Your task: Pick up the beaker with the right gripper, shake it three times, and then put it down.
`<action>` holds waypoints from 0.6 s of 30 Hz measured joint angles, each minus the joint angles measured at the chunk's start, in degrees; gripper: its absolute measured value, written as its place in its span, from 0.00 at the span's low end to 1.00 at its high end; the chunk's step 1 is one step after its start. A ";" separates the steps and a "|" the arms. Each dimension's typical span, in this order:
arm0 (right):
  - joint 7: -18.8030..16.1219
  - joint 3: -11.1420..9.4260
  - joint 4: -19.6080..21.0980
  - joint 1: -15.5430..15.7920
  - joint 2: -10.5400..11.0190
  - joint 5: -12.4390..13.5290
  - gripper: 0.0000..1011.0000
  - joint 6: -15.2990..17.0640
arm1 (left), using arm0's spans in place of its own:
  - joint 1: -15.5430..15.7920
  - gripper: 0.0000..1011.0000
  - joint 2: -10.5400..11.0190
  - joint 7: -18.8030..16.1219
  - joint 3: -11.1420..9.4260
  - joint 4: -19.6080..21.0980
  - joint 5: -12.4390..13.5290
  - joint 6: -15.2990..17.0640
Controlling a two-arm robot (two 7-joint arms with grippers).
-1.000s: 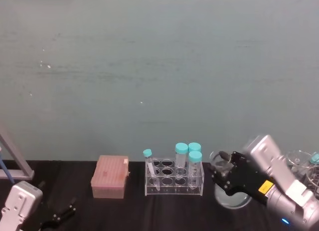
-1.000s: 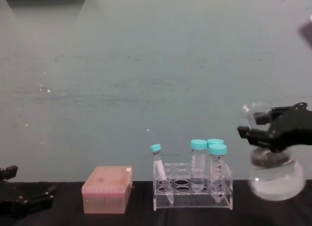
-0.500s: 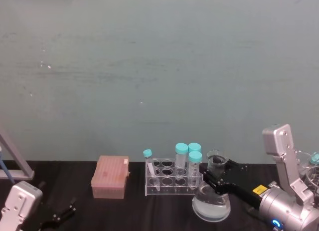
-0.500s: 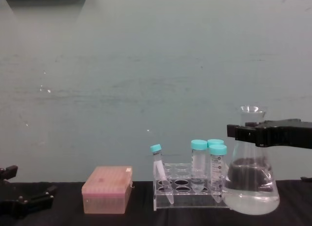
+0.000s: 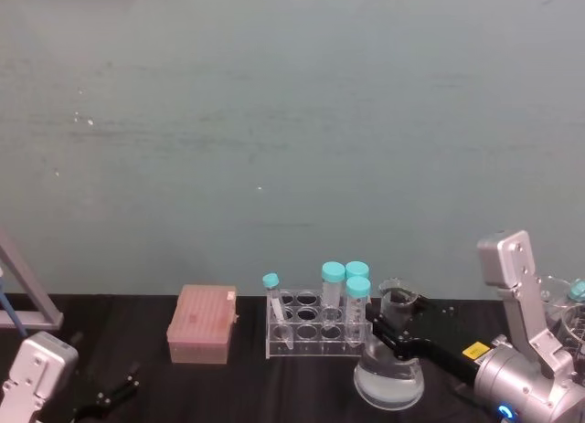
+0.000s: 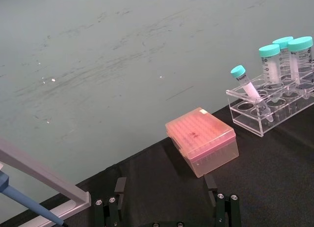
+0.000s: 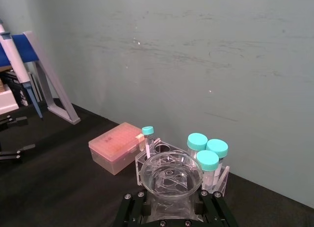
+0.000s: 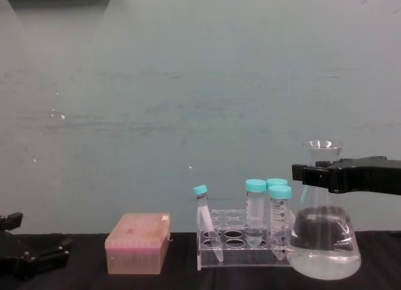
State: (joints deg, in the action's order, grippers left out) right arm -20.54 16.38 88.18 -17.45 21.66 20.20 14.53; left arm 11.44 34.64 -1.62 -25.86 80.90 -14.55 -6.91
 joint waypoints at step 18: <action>-0.08 0.05 0.00 -0.09 0.05 -0.30 0.45 -0.24 | 0.00 0.99 0.00 0.00 0.00 0.00 0.00 0.00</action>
State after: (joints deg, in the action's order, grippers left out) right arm -20.61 16.43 88.18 -17.53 21.71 19.90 14.29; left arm 11.43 34.64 -1.62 -25.86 80.90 -14.55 -6.91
